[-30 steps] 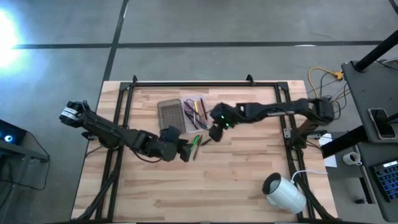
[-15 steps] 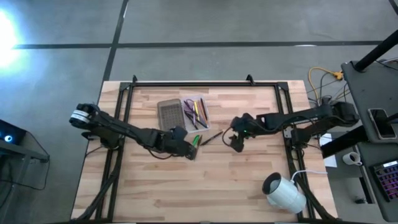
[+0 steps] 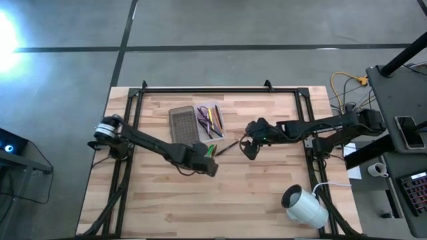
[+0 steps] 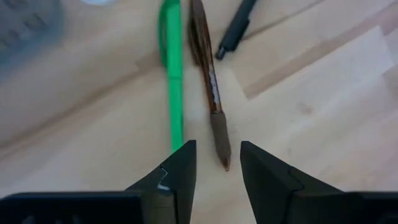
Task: Pick & place school supplies into a supply box
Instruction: Put the green pen into the supply box
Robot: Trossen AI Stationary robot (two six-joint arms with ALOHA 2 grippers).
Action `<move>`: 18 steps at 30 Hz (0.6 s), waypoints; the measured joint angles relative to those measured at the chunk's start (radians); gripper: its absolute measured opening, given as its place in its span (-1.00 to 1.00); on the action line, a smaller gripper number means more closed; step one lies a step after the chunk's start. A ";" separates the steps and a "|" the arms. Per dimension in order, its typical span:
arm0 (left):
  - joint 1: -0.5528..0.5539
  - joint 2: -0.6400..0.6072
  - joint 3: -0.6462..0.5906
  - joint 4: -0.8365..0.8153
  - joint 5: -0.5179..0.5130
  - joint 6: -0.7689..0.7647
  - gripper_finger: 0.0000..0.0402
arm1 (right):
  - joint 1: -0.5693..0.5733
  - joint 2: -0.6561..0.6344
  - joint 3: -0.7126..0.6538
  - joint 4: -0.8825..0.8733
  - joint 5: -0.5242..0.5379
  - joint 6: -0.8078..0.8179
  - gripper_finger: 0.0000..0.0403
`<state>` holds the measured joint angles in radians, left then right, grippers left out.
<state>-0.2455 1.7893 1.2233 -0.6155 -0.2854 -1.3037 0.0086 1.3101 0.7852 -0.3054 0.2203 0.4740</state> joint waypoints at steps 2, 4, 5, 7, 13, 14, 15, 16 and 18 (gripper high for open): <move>0.000 0.041 0.027 -0.005 0.016 0.001 -0.46 | 0.000 0.001 -0.002 -0.007 0.000 -0.002 0.03; 0.003 0.081 0.058 -0.028 0.023 0.002 -0.46 | 0.000 0.001 -0.002 -0.006 0.000 -0.002 0.03; 0.003 0.101 0.074 -0.059 0.023 0.002 -0.46 | 0.000 0.001 -0.002 -0.007 0.000 -0.002 0.03; 0.005 0.136 0.115 -0.134 0.023 0.002 -0.46 | 0.000 0.001 -0.002 -0.007 0.000 -0.002 0.03; 0.007 0.159 0.247 -0.298 -0.067 0.007 -0.46 | 0.000 0.001 -0.002 -0.011 -0.005 -0.002 0.03; 0.013 0.159 0.256 -0.310 -0.088 0.018 -0.46 | 0.000 0.001 -0.002 -0.012 -0.005 -0.002 0.03; 0.021 0.159 0.259 -0.312 -0.093 0.033 -0.46 | 0.000 0.001 -0.002 -0.012 -0.007 -0.002 0.03; 0.032 0.159 0.259 -0.310 -0.087 0.052 -0.46 | 0.000 0.001 -0.002 -0.012 -0.007 -0.003 0.03; 0.067 0.159 0.237 -0.285 -0.040 0.085 -0.46 | 0.000 0.001 -0.002 -0.012 -0.008 -0.007 0.03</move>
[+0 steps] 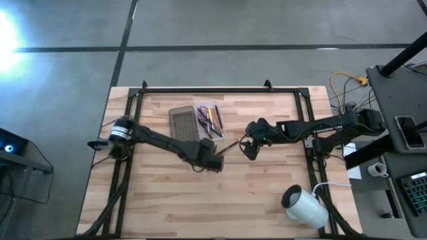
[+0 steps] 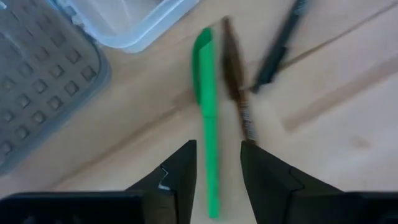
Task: Pick & place school supplies into a supply box
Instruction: Put the green pen into the supply box
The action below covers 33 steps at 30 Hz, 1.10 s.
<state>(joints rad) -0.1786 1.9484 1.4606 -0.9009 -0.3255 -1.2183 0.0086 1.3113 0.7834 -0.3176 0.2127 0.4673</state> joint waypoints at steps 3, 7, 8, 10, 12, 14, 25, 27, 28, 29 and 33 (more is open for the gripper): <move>0.048 0.002 -0.051 0.046 0.106 0.030 -0.46 | 0.000 0.001 0.000 0.000 0.000 -0.005 0.03; 0.069 0.001 -0.068 0.060 0.133 0.068 -0.46 | 0.000 0.001 0.000 0.000 0.000 -0.007 0.03; 0.071 0.000 -0.067 0.063 0.133 0.078 -0.46 | 0.000 0.001 0.000 0.000 0.000 -0.006 0.03; 0.073 0.000 -0.059 0.063 0.133 0.100 -0.46 | 0.000 0.001 0.000 0.000 -0.001 -0.004 0.03; 0.073 -0.001 -0.053 0.093 0.133 0.124 -0.46 | 0.000 0.001 0.000 0.000 -0.001 -0.003 0.03; 0.077 0.000 -0.055 0.112 0.133 0.141 -0.46 | 0.000 0.001 0.000 0.000 -0.001 0.000 0.03; 0.095 0.022 -0.092 0.117 0.132 0.144 -0.46 | 0.000 0.001 -0.001 0.000 -0.002 0.004 0.03; 0.101 0.022 -0.106 0.128 0.129 0.144 -0.46 | 0.000 0.001 -0.001 0.000 -0.002 0.004 0.03; 0.102 0.022 -0.113 0.140 0.130 0.144 -0.46 | 0.000 0.001 -0.001 0.000 -0.002 0.004 0.03; 0.103 0.022 -0.121 0.149 0.133 0.144 -0.46 | 0.000 0.001 -0.001 0.000 -0.002 0.004 0.03; 0.101 0.020 -0.139 0.165 0.130 0.144 -0.48 | 0.000 0.001 -0.002 0.001 -0.002 0.004 0.03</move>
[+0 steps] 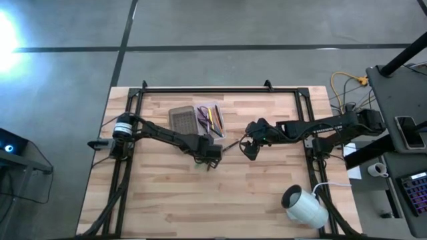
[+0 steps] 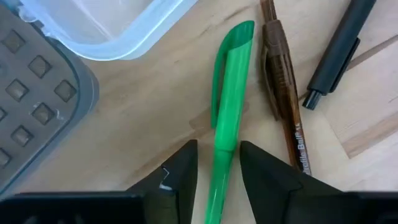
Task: Pick & place school supplies into a supply box
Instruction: Put the green pen into the supply box
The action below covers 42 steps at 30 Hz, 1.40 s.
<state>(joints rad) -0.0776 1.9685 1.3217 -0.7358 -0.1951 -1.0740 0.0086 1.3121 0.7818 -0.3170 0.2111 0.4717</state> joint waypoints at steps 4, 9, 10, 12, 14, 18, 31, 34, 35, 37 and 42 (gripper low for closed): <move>0.000 -0.001 0.000 -0.006 0.004 0.003 -0.67 | 0.000 0.000 0.000 0.000 0.000 0.001 0.03; 0.000 -0.002 0.001 0.004 0.006 0.012 -0.93 | 0.000 0.000 0.000 0.000 -0.001 0.026 0.03; 0.000 -0.002 0.001 0.006 0.012 0.012 -0.93 | 0.000 0.000 0.000 0.000 -0.001 0.031 0.03; 0.002 -0.006 0.001 0.011 0.036 0.014 -0.91 | 0.000 0.000 0.000 0.000 -0.002 0.051 0.03; 0.002 -0.017 0.003 0.012 0.065 0.007 -0.91 | 0.000 -0.001 0.000 0.000 -0.002 0.079 0.03; -0.003 -0.093 0.025 0.026 0.074 -0.018 -0.94 | -0.003 -0.007 0.000 0.000 0.032 0.174 0.03; 0.263 -0.376 -0.100 0.277 -0.084 0.004 -0.94 | -0.002 -0.016 0.000 0.006 0.155 0.367 0.03; 0.337 -0.372 -0.150 0.350 -0.063 -0.015 -0.92 | -0.001 -0.016 0.000 0.006 0.153 0.367 0.03; 0.357 -0.369 -0.167 0.378 -0.045 -0.025 -0.92 | 0.000 -0.016 0.000 0.006 0.152 0.367 0.03; 0.385 -0.353 -0.203 0.424 -0.027 -0.055 -0.91 | 0.001 -0.016 0.000 0.006 0.151 0.370 0.03; 0.410 -0.320 -0.274 0.536 -0.009 -0.132 -0.91 | 0.000 -0.016 0.000 0.006 0.155 0.386 0.02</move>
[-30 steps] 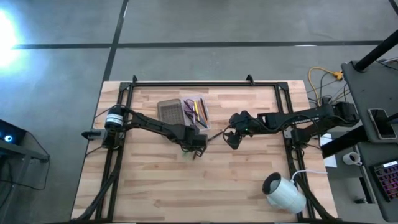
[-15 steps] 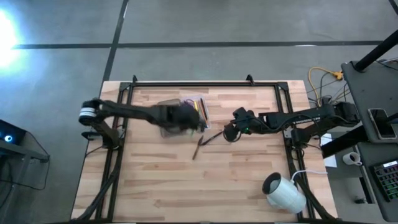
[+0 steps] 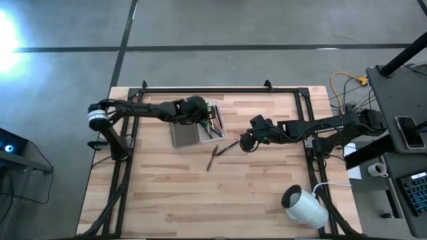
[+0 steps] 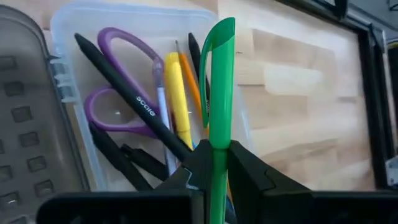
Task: Pick & place school supplies into a supply box
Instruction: Put the green pen into the supply box, then put the black pen into the supply box
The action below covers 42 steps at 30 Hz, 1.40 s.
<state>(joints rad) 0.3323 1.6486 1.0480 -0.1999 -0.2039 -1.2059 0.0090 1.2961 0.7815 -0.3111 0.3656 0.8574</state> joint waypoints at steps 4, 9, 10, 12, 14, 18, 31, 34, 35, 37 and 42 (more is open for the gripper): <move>0.004 0.016 -0.020 0.014 -0.001 -0.004 -0.90 | 0.000 0.000 0.000 -0.001 0.001 -0.001 0.02; 0.004 0.015 -0.032 0.015 -0.047 0.010 -0.86 | 0.000 0.000 0.000 -0.003 0.023 -0.003 0.02; 0.005 0.015 -0.034 0.011 -0.052 0.015 -0.82 | -0.001 0.000 0.000 -0.003 0.024 -0.004 0.02; 0.005 0.015 -0.034 0.018 -0.070 0.016 -0.72 | -0.001 0.000 0.000 -0.003 0.025 -0.004 0.02; 0.005 0.015 -0.033 0.028 -0.091 0.017 -0.60 | 0.000 0.000 0.000 -0.003 0.026 -0.004 0.02; 0.004 0.015 -0.034 0.036 -0.092 0.017 -0.40 | 0.000 0.000 0.000 -0.003 0.026 -0.016 0.02; -0.085 0.009 0.028 0.039 -0.037 0.089 -0.24 | 0.000 0.070 0.000 0.008 -0.202 -0.382 0.02; -0.131 -0.006 0.042 0.015 -0.037 0.114 -0.23 | 0.000 0.129 0.000 0.008 -0.211 -0.524 0.02; -0.146 -0.013 0.044 -0.002 -0.037 0.114 -0.23 | 0.000 0.146 0.000 0.009 -0.207 -0.548 0.02; -0.178 -0.033 0.044 -0.032 -0.037 0.113 -0.23 | -0.001 0.176 0.004 0.006 -0.195 -0.572 0.02; -0.268 -0.117 0.029 -0.128 -0.110 0.062 -0.23 | -0.001 0.228 0.058 0.000 -0.200 -0.672 0.02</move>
<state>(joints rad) 0.0639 1.5320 1.0774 -0.3281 -0.3136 -1.1440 0.0083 1.5242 0.8398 -0.3110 0.1661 0.1857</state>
